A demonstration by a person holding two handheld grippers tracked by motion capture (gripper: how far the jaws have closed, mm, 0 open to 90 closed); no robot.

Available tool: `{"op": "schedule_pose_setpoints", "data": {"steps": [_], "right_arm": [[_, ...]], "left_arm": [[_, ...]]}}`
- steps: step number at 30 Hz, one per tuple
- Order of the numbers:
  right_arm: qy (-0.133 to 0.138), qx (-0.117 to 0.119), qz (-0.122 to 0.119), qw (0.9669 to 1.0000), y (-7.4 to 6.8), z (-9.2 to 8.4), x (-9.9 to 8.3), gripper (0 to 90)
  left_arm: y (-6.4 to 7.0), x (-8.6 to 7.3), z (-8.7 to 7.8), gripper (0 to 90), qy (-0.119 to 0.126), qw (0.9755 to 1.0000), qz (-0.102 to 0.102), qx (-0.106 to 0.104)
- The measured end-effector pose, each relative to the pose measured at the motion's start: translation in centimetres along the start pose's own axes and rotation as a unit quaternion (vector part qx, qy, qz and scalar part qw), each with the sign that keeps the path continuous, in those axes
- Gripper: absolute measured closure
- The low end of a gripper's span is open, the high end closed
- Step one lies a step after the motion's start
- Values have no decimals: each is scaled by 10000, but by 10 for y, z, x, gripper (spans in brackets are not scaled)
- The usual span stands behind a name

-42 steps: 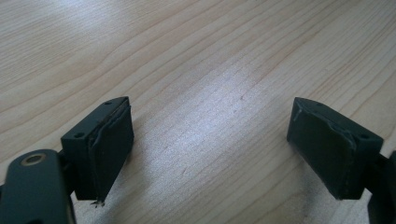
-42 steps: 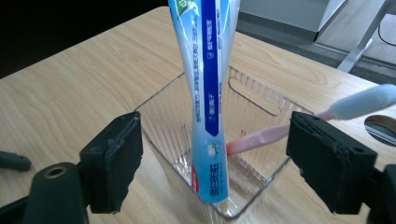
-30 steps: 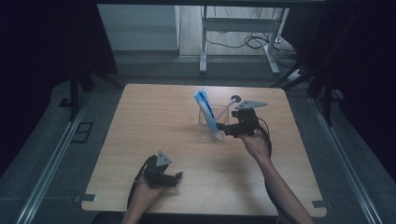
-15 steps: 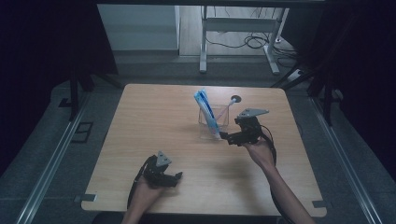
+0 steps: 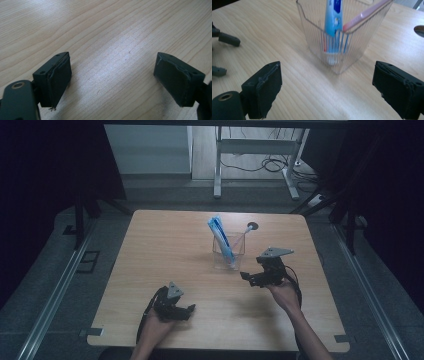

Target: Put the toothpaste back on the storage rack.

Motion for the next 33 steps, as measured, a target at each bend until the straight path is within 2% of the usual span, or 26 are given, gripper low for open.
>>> {"op": "schedule_pose_setpoints", "data": {"steps": [12,20,25,29,33], "right_arm": [[-183,18,58,9998,4,0,-37,94],[-195,-61,59,9998,5,-4,-54,95],[-231,-48,150,9996,7,-4,-68,96],[-358,-36,222,9991,9,-3,-81,97],[-520,-70,185,9985,10,-1,-92,97]], "left_arm": [[0,0,0,146,-10,10000,-3,0],[1,0,0,147,-14,10000,-39,27],[1,0,0,147,-12,10000,-43,29],[1,0,0,147,-13,10000,-42,30],[1,0,0,147,-14,10000,-42,31]]}}
Point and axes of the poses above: each handheld gripper's, and its own axes: z roughly forward along the jaws, x roughly out of its top, y roughly to its right, the point moved 3 cm from there along z, roughly forward along the jaws, and after that the axes turned 11 degrees about z, right-handed, at the moved point
